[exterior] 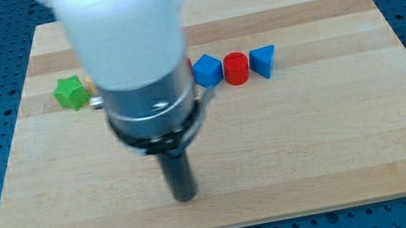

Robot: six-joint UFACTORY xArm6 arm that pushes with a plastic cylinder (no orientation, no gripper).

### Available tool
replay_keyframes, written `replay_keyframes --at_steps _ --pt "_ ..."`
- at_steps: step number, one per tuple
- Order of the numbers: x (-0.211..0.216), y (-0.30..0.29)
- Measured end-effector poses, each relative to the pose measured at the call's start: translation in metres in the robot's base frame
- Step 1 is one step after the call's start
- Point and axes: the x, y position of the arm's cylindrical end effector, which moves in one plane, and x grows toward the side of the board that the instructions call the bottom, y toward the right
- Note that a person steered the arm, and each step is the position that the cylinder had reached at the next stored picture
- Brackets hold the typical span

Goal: Move the green circle right below the green star

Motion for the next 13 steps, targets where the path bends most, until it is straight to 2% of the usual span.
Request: replay_keyframes --at_steps 1,2,4,8,11,13 --pt "-0.03 -0.049" --pt "-0.112 -0.095" --pt "-0.161 -0.091" --pt "-0.168 -0.097" --pt "-0.244 -0.098" --pt "-0.253 -0.077"
